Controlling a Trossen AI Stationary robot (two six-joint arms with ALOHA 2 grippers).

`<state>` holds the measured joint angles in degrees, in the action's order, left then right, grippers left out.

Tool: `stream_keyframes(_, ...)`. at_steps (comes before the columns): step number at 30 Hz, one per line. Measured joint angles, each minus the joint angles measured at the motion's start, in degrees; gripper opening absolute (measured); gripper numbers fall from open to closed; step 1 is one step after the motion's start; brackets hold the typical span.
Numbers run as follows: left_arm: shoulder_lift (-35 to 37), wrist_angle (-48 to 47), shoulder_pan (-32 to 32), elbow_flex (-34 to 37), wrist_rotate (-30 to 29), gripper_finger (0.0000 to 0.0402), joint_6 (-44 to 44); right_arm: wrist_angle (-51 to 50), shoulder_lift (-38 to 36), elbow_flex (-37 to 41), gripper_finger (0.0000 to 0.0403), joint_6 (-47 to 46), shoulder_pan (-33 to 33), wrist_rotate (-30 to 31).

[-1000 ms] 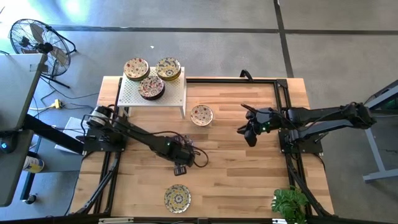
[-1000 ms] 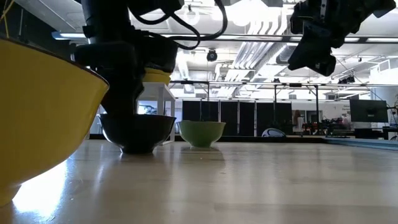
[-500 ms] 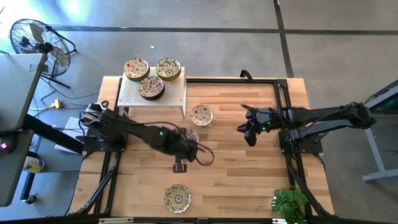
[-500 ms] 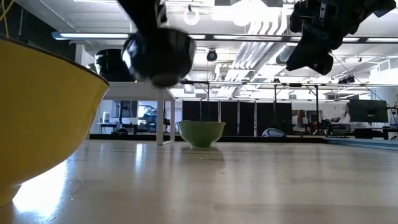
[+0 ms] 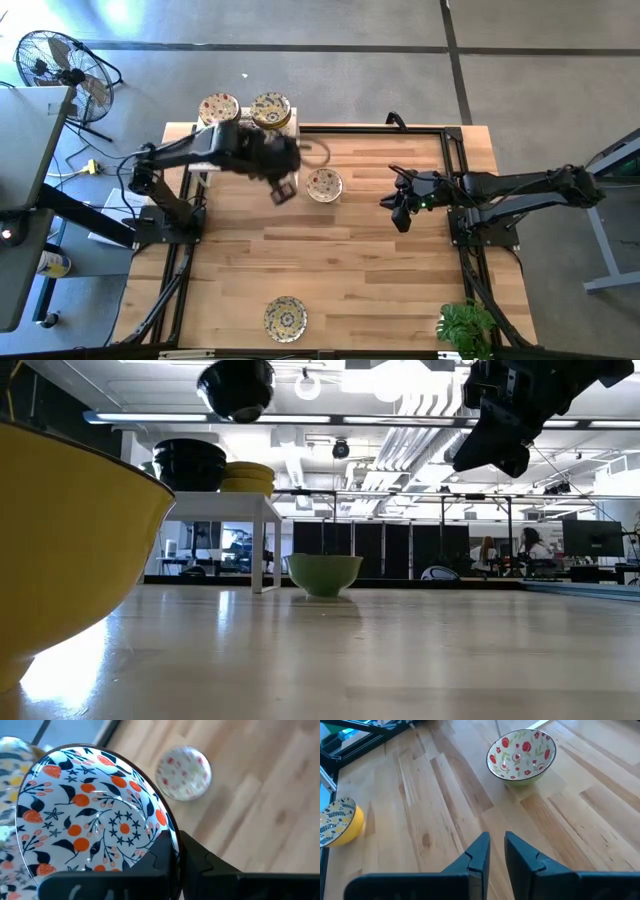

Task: Pick & Place Mini bowls
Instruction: Stack the orange patterned bowl on the orange patterned bowl on the shelf

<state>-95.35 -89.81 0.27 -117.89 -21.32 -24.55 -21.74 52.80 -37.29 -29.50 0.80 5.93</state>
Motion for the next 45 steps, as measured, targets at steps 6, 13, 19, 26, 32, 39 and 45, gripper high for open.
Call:
stream_keyframes(6, 2.2, -0.3, 7.3, -1.4, -0.3, 0.0007, -0.3, 0.0, 0.0, 0.0, 0.0047, 0.0, 0.0, 0.0)
stream_keyframes(13, 2.3, -0.2, 15.3, -1.3, 0.2, 0.0007, 3.1, 0.1, 0.0, 0.0, 0.0047, -0.5, 0.0, 0.0)
stream_keyframes(19, 2.3, -0.2, 20.8, -1.1, 4.1, 0.0007, 6.1, 0.2, 0.0, 0.0, 0.0047, -1.5, 0.0, 0.1)
stream_keyframes(26, 8.8, -0.4, 21.6, 10.6, 4.5, 0.0007, 5.8, 0.2, 0.0, 0.0, 0.0048, -2.0, 0.0, 0.5)
stream_keyframes(32, 12.3, 0.5, 24.8, 18.0, 4.7, 0.0006, 5.6, 0.2, 0.0, 0.0, 0.0047, -2.0, 0.0, 1.7)
stream_keyframes(39, 12.0, 1.8, 24.8, 18.9, 5.9, 0.0011, 8.1, 0.2, 0.0, 0.0, 0.0046, -2.0, 0.0, 2.8)
stream_keyframes(45, 11.5, 4.4, 24.9, 21.9, 7.4, 0.0012, 8.2, 0.3, 0.0, 0.0, 0.0048, -2.0, 0.0, 3.2)
